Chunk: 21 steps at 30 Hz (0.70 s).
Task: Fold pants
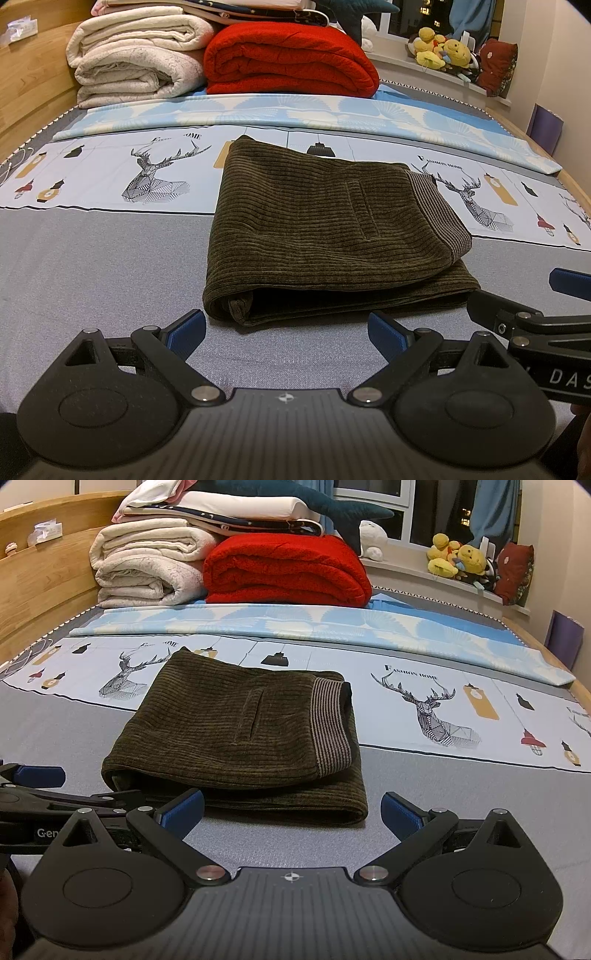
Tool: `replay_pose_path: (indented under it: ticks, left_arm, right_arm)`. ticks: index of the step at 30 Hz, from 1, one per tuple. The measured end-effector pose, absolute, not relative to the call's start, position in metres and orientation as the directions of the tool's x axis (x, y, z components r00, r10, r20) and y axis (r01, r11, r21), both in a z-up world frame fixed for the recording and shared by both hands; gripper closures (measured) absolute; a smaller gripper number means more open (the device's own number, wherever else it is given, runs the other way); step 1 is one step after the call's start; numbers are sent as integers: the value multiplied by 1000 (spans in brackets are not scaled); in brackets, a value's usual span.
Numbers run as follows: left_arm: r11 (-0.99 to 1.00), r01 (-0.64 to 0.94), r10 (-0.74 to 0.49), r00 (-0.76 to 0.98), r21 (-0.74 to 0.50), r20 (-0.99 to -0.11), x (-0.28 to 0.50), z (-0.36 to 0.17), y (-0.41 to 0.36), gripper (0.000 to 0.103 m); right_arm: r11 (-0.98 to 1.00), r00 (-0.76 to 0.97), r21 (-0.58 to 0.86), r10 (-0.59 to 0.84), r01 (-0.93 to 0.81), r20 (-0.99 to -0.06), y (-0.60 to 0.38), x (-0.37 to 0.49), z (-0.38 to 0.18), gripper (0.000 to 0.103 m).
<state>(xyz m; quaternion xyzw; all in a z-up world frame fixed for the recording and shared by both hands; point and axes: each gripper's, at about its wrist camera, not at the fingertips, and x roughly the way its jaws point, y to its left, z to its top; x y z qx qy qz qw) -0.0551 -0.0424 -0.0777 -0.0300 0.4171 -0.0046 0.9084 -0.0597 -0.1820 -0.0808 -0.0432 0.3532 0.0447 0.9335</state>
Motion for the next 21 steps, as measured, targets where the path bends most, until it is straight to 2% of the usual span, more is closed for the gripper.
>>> replay_pose_path:
  ticks: [21]
  left_arm:
    - [998, -15, -34, 659, -58, -752, -55, -77, -42, 7]
  right_arm:
    - [993, 746, -43, 53, -109, -664, -180, -60, -82, 2]
